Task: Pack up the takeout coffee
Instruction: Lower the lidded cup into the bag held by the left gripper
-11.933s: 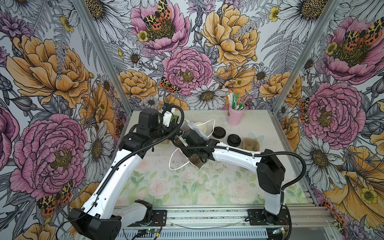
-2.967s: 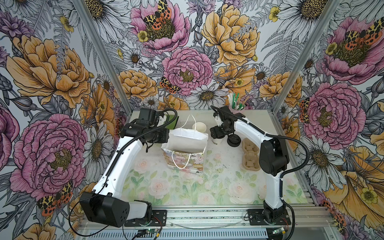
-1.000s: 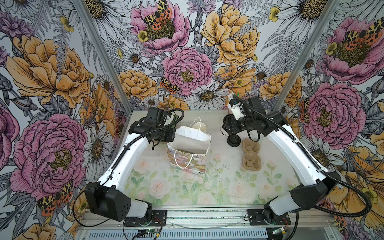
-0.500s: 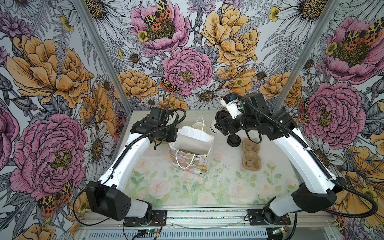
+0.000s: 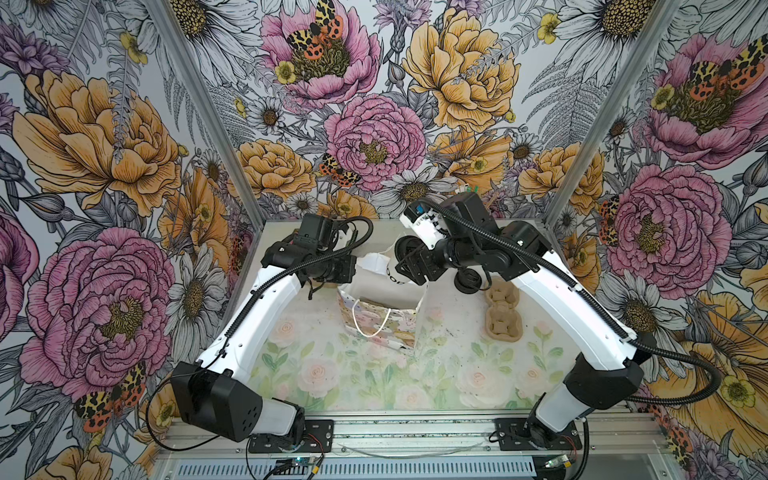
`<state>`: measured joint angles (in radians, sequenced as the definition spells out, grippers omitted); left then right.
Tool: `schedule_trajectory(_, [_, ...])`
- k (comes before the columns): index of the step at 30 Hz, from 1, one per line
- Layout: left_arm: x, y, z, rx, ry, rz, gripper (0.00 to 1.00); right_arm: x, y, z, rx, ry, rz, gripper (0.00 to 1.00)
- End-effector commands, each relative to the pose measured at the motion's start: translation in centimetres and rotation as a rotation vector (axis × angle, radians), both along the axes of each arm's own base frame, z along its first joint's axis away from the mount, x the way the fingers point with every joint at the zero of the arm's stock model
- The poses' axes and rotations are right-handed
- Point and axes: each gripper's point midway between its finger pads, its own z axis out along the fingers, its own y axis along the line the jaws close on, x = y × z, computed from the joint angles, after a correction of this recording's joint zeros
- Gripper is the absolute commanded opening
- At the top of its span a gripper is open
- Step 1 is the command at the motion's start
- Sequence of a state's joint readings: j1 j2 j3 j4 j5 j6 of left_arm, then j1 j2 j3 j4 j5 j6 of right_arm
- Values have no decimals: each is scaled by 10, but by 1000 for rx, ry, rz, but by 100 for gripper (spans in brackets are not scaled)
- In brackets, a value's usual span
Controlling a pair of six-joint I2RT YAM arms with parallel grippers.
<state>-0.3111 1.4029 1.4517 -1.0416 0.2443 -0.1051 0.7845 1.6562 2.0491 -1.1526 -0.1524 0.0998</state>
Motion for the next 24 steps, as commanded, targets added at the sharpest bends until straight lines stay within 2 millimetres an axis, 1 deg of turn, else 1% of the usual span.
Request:
schedule_trajectory(1, [4, -5, 6, -7, -22, -1, 2, -7, 14, -6, -7, 21, 32, 83])
schedule_trajectory(5, [4, -4, 6, -5, -26, -1, 2, -7, 26, -24, -37, 55, 50, 82])
schedule_trajectory(11, [5, -3, 7, -4, -31, 0, 2, -3, 35, -58, -114, 97, 54, 82])
schedule_trajectory(13, [4, -3, 7, -3, -31, -1, 2, -2, 36, -69, -138, 114, 53, 81])
schedule_trajectory(24, [5, -3, 6, 1, -35, -5, 2, 6, 38, -111, -230, 163, 62, 82])
